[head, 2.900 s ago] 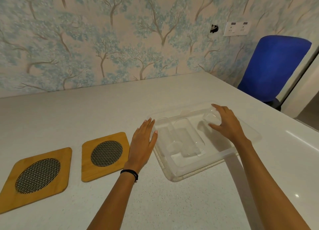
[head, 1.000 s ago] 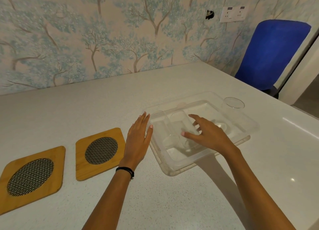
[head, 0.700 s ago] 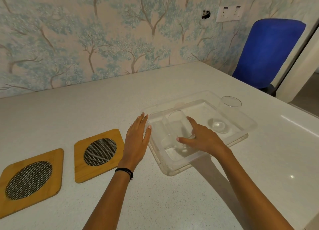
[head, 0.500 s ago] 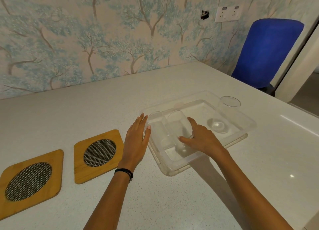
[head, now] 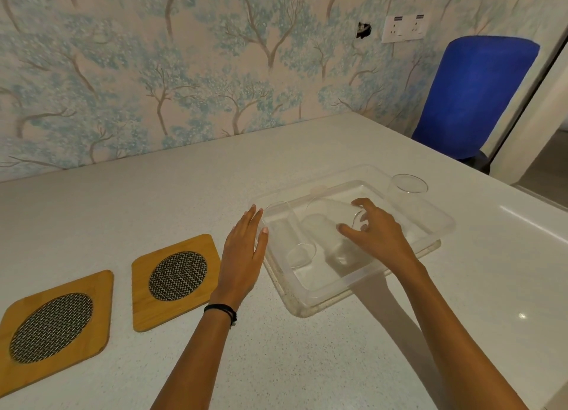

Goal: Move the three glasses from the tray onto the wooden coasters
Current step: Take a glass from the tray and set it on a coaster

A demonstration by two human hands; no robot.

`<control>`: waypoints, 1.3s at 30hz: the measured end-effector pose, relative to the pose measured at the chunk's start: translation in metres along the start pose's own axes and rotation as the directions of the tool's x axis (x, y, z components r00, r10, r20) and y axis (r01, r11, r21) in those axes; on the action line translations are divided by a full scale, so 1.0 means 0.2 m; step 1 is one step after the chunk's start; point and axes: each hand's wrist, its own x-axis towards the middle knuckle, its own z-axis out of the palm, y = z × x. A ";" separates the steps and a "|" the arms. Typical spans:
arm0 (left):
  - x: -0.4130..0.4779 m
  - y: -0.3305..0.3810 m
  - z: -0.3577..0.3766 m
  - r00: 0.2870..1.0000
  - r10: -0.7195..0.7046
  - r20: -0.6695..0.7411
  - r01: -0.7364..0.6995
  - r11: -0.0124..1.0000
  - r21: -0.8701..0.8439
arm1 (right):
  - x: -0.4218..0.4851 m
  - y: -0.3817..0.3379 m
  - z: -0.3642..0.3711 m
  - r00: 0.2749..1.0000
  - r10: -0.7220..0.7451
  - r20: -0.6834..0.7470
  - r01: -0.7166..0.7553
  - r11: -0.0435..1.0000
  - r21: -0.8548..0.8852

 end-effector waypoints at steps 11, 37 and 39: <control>0.00 0.02 -0.01 1.000 -0.001 -0.001 0.001 1.000 -0.025 | 0.01 0.03 -0.12 0.974 -0.006 -0.227 0.036 0.991 0.128; 0.00 0.01 0.00 1.000 -0.003 0.001 0.003 1.000 -0.015 | 0.01 0.03 -0.07 0.955 -0.179 -0.238 0.184 0.983 -0.002; 0.00 0.01 0.00 1.000 -0.005 0.000 0.005 1.000 -0.017 | 0.01 0.03 -0.07 0.957 -0.192 -0.216 0.192 0.981 -0.024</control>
